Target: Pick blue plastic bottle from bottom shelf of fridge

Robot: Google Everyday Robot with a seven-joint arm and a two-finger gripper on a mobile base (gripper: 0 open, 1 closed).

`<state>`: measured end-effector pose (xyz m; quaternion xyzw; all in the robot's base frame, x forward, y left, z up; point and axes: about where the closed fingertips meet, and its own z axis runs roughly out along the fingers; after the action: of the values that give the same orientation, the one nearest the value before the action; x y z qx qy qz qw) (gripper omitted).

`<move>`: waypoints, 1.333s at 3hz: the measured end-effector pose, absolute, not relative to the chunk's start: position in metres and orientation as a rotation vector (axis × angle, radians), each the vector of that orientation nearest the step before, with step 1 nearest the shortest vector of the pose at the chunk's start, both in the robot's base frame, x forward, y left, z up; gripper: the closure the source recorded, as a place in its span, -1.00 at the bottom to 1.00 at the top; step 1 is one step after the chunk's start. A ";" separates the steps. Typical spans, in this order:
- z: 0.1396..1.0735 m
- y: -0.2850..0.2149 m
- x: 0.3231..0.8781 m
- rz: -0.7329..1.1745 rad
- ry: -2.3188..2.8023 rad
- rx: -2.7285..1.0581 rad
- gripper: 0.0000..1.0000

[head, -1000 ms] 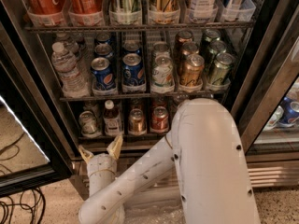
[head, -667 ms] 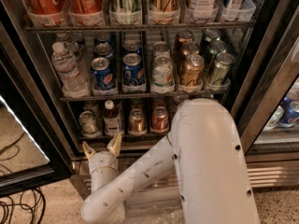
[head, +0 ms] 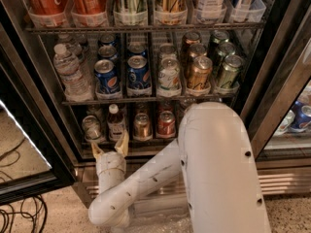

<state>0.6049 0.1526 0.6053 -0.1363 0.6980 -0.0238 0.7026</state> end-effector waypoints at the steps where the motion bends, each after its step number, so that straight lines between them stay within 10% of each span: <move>1: 0.611 0.145 0.608 -0.083 1.533 -0.302 -0.52; 4: 0.615 0.140 0.619 -0.123 1.494 -0.285 -0.34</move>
Offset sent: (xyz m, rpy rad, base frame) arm 0.0082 -0.0294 0.0238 -0.0253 -0.1036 -0.0973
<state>0.6193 0.1397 0.6148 -0.1292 0.6767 -0.0556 0.7227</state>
